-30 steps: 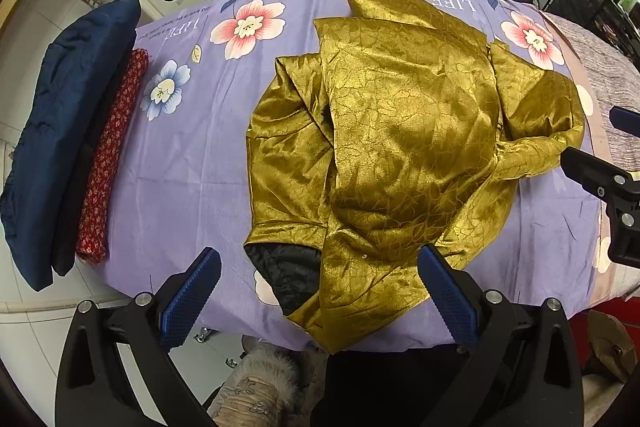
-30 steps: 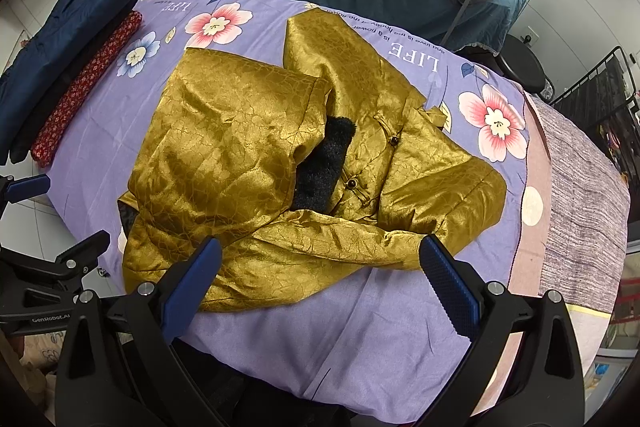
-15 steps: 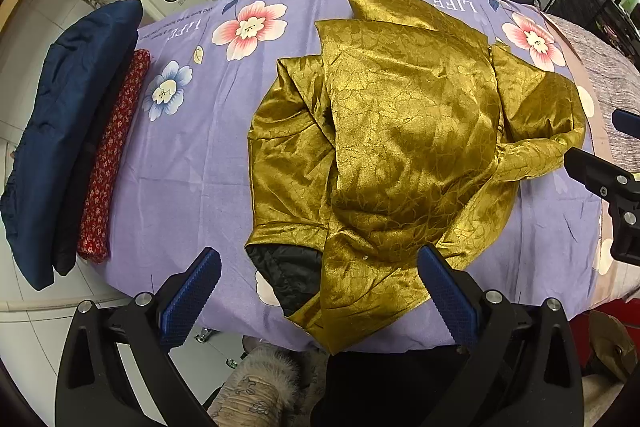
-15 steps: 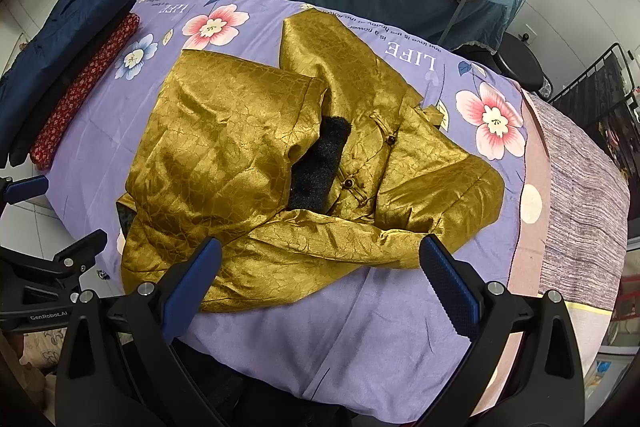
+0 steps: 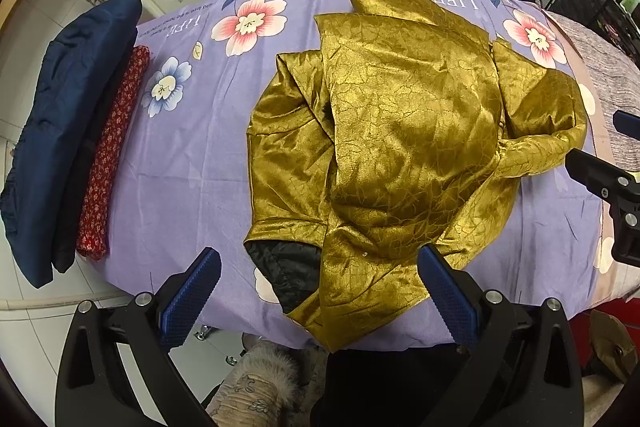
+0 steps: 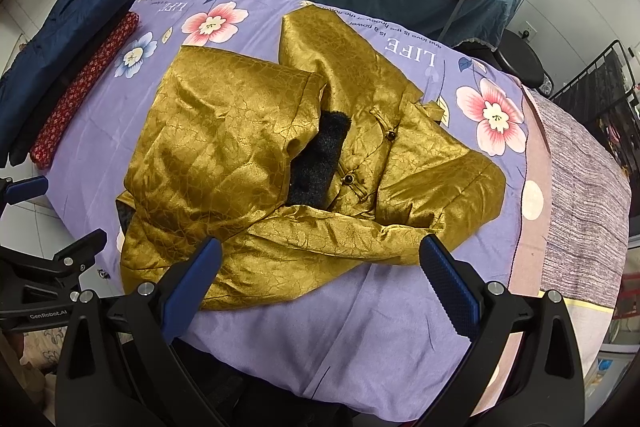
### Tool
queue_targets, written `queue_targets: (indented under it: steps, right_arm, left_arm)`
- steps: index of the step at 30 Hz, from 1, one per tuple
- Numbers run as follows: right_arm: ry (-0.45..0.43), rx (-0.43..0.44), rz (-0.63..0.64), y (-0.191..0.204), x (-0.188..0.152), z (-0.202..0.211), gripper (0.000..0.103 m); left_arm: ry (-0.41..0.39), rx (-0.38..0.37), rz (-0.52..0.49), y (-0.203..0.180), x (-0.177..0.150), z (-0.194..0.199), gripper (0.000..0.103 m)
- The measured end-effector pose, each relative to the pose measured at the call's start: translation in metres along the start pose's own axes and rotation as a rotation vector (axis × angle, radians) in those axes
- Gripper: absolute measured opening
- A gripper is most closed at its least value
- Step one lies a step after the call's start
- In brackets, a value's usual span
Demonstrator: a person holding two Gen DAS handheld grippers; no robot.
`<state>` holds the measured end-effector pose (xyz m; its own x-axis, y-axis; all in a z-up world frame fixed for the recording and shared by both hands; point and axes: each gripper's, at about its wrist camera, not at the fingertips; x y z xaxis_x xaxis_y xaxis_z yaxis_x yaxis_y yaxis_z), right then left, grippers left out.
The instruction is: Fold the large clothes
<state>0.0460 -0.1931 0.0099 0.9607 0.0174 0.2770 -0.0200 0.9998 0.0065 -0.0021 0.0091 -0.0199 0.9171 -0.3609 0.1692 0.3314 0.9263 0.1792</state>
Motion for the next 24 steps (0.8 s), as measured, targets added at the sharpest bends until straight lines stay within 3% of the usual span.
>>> queue_targets:
  steps: [12, 24]
  right_arm:
    - [0.006, 0.001, 0.007, -0.001, 0.0, -0.006, 0.097]
    - [-0.029, 0.057, 0.09, -0.002, 0.039, -0.012, 0.097]
  left_arm:
    - [0.019, -0.012, 0.043, 0.014, -0.001, -0.01, 0.097]
    - [0.094, -0.05, 0.366, 0.113, -0.039, -0.049, 0.097]
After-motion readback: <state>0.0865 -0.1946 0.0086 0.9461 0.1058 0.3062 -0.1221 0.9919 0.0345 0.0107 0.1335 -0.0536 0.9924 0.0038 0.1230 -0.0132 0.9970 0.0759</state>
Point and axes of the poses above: each gripper's, at about its wrist camera, not at the fingertips, and z roughly against the way its jaws point, y to its left, x to its top, and after that the axes turned 5 degrees about -z, right-handed
